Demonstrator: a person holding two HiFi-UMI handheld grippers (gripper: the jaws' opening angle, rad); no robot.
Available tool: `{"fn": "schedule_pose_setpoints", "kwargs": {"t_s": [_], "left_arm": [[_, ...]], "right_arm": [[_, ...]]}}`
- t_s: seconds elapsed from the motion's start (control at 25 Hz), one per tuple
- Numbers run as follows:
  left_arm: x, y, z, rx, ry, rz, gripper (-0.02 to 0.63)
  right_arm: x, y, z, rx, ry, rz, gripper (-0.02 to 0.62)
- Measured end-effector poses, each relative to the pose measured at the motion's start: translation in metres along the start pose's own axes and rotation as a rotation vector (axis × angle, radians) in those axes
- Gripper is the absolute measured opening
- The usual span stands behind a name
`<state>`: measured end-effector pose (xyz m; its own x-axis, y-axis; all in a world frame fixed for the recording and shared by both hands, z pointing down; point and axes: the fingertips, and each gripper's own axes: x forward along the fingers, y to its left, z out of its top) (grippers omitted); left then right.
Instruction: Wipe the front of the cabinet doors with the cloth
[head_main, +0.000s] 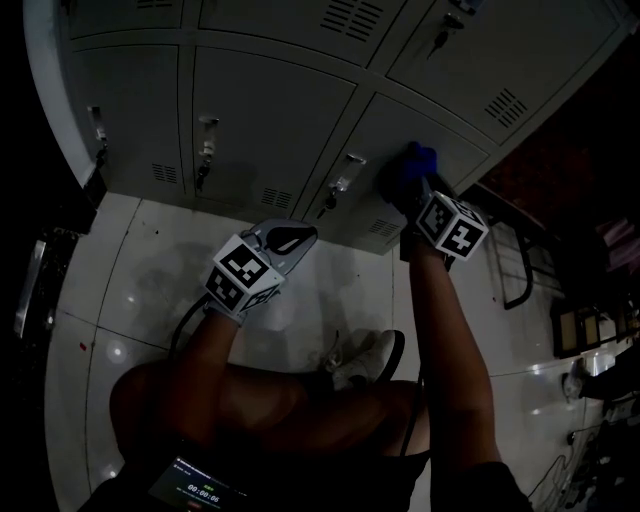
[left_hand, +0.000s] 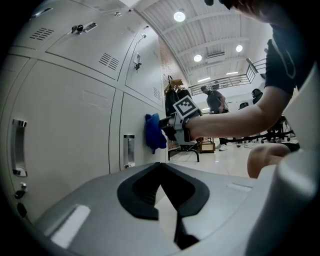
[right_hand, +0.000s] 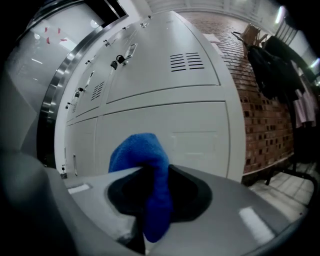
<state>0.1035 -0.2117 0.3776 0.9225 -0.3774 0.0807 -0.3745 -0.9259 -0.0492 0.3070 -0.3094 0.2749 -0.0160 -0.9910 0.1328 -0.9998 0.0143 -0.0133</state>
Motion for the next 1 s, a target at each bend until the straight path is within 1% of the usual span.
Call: {"fn": "schedule_pose_setpoints", "kwargs": {"t_s": [0.2, 0.28, 0.36, 0.48, 0.64, 0.72, 0.84, 0.88, 1.0], "left_arm": [[0.001, -0.001, -0.002, 0.003, 0.008, -0.002, 0.000], [0.001, -0.001, -0.003, 0.004, 0.011, -0.003, 0.000], [0.002, -0.002, -0.004, 0.004, 0.015, -0.005, 0.001], [0.003, -0.002, -0.005, 0.005, 0.018, -0.007, 0.001], [0.003, -0.001, -0.004, 0.005, 0.017, -0.004, 0.000], [0.003, 0.000, -0.004, 0.004, 0.017, -0.002, 0.001], [0.002, 0.000, -0.003, 0.001, 0.013, 0.000, 0.000], [0.002, 0.000, -0.003, 0.001, 0.011, 0.000, 0.001], [0.001, 0.001, -0.002, -0.001, 0.009, 0.002, 0.001]], "right_arm": [[-0.015, -0.055, -0.002, 0.033, -0.001, -0.088, 0.077], [-0.020, -0.071, -0.003, 0.060, 0.004, -0.116, 0.077], [-0.024, -0.087, -0.003, 0.059, 0.002, -0.146, 0.077], [-0.029, -0.101, -0.005, 0.091, 0.002, -0.168, 0.077], [-0.034, -0.115, -0.005, 0.078, -0.001, -0.203, 0.077], [-0.037, -0.115, -0.008, 0.104, -0.009, -0.203, 0.077], [-0.042, -0.095, -0.014, 0.145, -0.016, -0.161, 0.077], [-0.043, -0.085, -0.016, 0.139, -0.017, -0.143, 0.077], [-0.039, -0.048, -0.016, 0.068, -0.027, -0.078, 0.077]]}}
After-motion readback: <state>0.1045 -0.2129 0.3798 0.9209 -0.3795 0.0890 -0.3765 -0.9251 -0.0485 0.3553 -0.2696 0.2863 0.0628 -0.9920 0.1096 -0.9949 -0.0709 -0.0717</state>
